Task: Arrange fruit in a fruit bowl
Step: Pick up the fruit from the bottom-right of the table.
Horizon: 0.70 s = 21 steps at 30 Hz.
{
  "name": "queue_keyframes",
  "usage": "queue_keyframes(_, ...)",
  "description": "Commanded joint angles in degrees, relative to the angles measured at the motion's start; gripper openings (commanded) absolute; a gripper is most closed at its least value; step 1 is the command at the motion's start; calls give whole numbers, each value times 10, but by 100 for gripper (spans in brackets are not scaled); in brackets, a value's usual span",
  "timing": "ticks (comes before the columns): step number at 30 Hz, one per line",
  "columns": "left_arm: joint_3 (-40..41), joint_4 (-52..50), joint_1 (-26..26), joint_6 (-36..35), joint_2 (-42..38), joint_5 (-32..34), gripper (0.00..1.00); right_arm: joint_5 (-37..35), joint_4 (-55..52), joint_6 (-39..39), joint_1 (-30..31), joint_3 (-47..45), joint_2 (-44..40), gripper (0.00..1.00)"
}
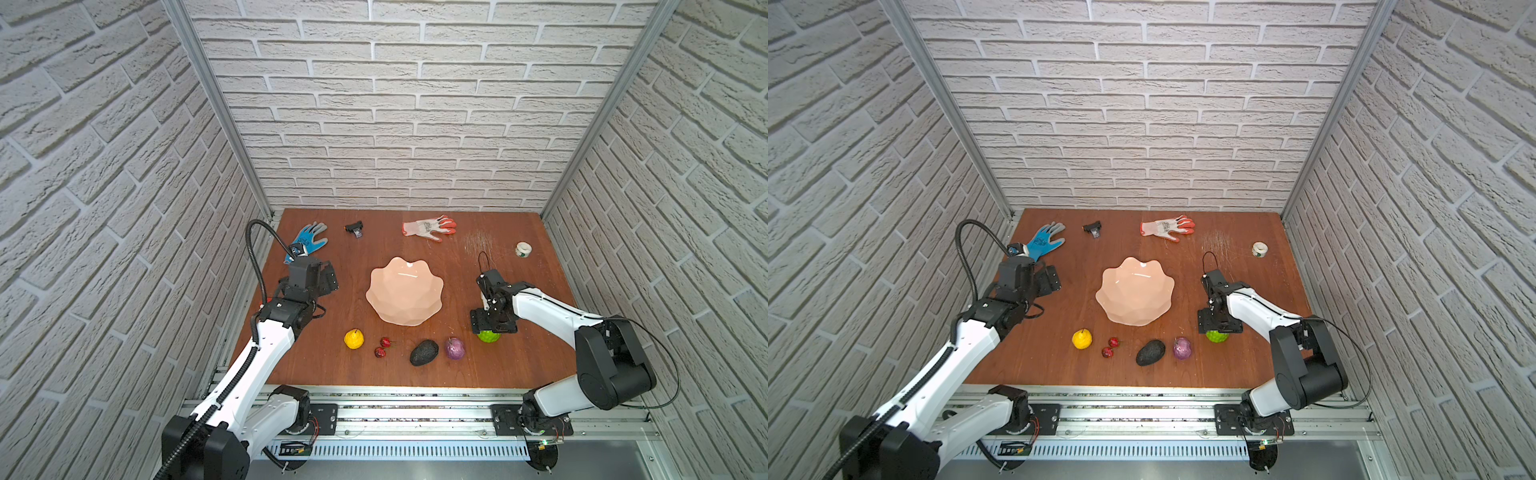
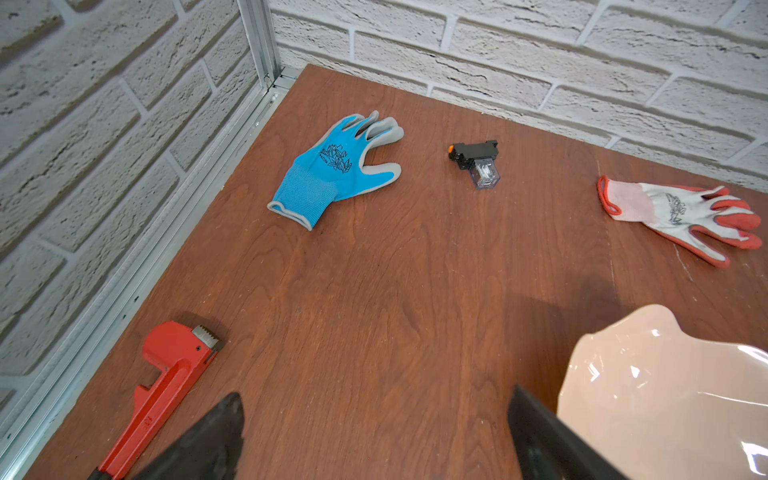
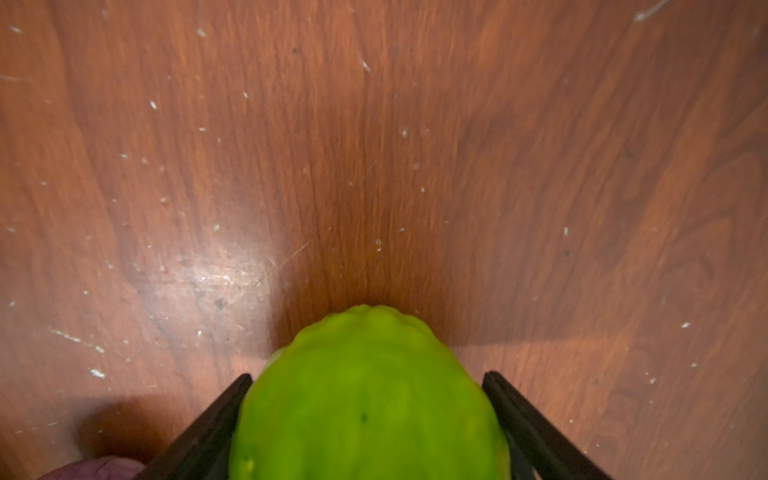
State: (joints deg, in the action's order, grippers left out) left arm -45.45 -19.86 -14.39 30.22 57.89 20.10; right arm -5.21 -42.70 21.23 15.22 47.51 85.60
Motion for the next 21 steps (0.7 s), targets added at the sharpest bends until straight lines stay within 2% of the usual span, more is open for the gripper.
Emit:
queue_keyframes(1,0,-4,7,-2,-14,8,98,0,-6,7,5,-4,-6,82)
queue_keyframes(5,0,-7,11,-4,-17,8,98,-4,-12,4,7,1,-9,78)
queue_keyframes(12,0,-8,13,-2,-19,8,98,3,-39,-8,8,35,-12,67)
queue_keyframes(21,-1,-12,25,-8,-25,6,98,13,-103,-42,8,111,-11,63)
